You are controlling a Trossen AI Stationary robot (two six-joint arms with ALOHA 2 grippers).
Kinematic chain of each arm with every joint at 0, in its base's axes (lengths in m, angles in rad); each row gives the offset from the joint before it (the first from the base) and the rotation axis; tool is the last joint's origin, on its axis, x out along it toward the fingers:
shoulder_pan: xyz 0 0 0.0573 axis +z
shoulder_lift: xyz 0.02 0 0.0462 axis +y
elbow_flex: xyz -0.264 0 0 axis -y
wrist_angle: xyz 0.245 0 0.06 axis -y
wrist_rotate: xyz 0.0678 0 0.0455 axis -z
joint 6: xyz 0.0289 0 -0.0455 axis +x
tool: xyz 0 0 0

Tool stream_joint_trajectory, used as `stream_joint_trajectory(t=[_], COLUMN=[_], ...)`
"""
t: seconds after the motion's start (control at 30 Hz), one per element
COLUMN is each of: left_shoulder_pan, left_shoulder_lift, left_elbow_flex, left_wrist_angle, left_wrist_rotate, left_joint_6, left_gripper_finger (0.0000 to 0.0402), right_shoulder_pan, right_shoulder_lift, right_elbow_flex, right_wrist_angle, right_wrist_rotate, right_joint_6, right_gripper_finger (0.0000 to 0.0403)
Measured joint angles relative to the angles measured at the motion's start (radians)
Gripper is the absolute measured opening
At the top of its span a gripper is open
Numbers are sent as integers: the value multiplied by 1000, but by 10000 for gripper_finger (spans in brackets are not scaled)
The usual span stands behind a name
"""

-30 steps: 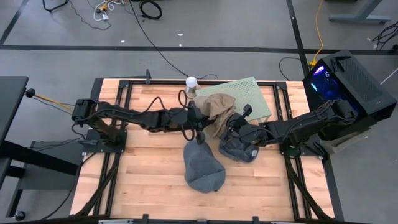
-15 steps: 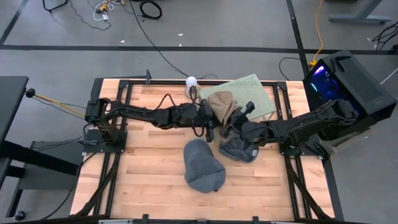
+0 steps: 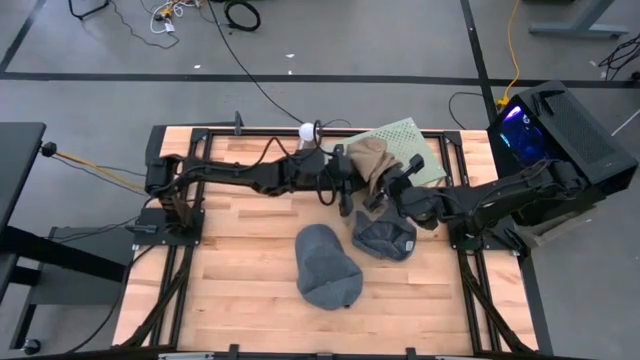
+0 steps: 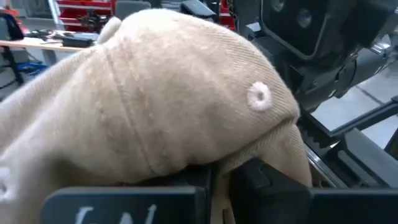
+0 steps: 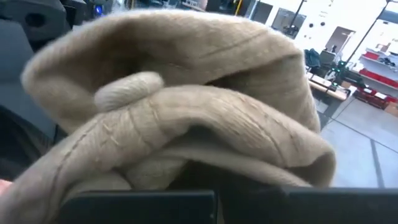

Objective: Stack caps on shelf
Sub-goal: Adjust the brown caps

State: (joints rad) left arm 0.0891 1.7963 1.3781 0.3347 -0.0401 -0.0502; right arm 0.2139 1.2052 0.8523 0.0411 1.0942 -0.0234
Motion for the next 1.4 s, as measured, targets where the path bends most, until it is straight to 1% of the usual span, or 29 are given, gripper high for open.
stream_joint_trajectory(t=[0.17,0.27,0.4,0.63,0.83,0.9,0.97,1.07,1.13,1.3,1.4], left_shoulder_pan=[35,46,55,54,53,53,52,52,51,51,51], left_shoulder_lift=[63,104,129,136,135,135,135,125,124,107,99], left_elbow_flex=[0,-1,-2,-1,0,1,1,0,0,-2,-2], left_wrist_angle=[73,147,164,152,134,123,119,102,99,80,77], left_wrist_rotate=[82,105,138,142,142,142,142,164,184,264,294], left_joint_6=[-17,-21,-47,-48,-73,-74,-74,-79,-92,-150,-171], left_gripper_finger=[37,37,37,37,37,37,39,57,79,149,180], right_shoulder_pan=[-31,-49,-62,-64,-82,-82,-82,-82,-82,-82,-82], right_shoulder_lift=[-8,-9,-12,-26,-59,-81,-110,-156,-188,-267,-313], right_elbow_flex=[-2,-3,-10,-43,-110,-116,-116,-116,-116,-116,-116], right_wrist_angle=[-108,-197,-286,-378,-388,-391,-390,-398,-423,-484,-493], right_wrist_rotate=[-15,-18,-25,-39,-59,-60,-82,-135,-153,-209,-254], right_joint_6=[65,147,238,317,399,402,388,360,359,365,348], right_gripper_finger=[0,0,0,0,0,0,0,3,14,65,101])
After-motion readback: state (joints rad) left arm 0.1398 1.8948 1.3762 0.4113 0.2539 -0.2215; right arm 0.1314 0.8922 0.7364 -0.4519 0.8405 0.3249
